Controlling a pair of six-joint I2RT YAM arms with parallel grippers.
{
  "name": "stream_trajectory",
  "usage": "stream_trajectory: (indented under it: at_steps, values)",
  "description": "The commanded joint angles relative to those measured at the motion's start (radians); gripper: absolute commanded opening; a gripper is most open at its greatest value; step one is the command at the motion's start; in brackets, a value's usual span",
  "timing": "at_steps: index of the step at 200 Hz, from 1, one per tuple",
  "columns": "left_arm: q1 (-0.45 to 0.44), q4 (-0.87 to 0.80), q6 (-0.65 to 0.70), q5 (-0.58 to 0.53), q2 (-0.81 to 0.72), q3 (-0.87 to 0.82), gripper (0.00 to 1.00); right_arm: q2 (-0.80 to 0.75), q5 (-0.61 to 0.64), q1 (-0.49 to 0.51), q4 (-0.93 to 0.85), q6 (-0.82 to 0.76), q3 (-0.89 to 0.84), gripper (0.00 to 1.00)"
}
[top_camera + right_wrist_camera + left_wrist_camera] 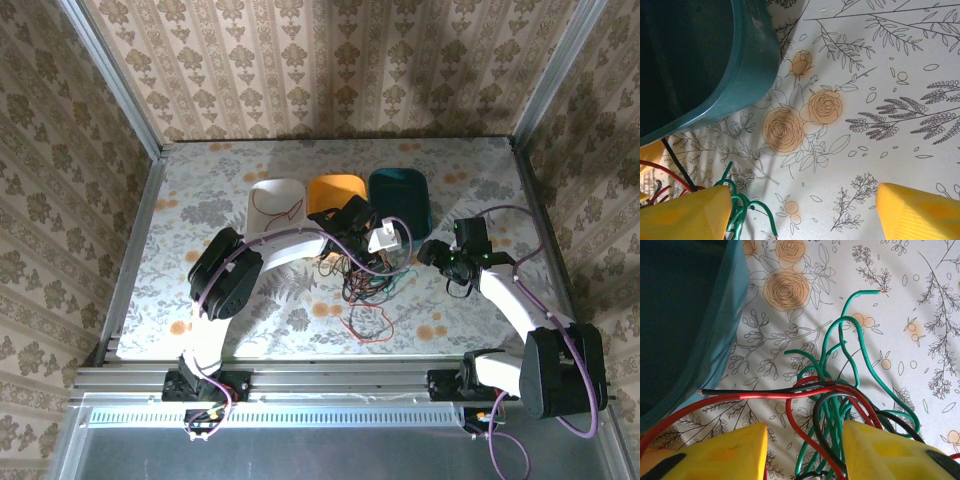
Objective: Untangle the cables
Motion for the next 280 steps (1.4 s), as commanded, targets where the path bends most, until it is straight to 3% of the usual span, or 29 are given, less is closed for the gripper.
stream_trajectory:
  at_steps: [1, 65, 109, 189, 239, 261, 280]
  values:
    - [0.009, -0.022, 0.027, -0.014, -0.076, 0.000, 0.47, -0.016, -0.023, -0.006, -0.016, -0.023, -0.006, 0.77]
    - [0.019, -0.115, 0.069, -0.002, -0.144, -0.048, 0.49, -0.010, -0.032, -0.006, -0.029, -0.047, -0.004, 0.77]
    - [0.007, -0.153, 0.075, 0.022, -0.106, -0.046, 0.41, 0.000, -0.038, -0.006, -0.032, -0.048, -0.001, 0.77]
    - [-0.008, -0.179, 0.096, 0.019, -0.029, -0.026, 0.37, -0.008, -0.033, -0.005, -0.038, -0.038, -0.007, 0.77]
    - [-0.009, -0.139, 0.081, 0.018, 0.011, 0.012, 0.18, -0.006, -0.034, -0.006, -0.030, -0.030, -0.010, 0.77]
    - [-0.008, -0.133, 0.084, 0.016, 0.025, 0.034, 0.00, -0.011, -0.047, -0.006, -0.026, -0.034, -0.012, 0.76]
    - [-0.004, -0.127, 0.073, 0.022, 0.004, 0.044, 0.00, -0.022, -0.069, -0.005, -0.011, -0.042, -0.017, 0.76]
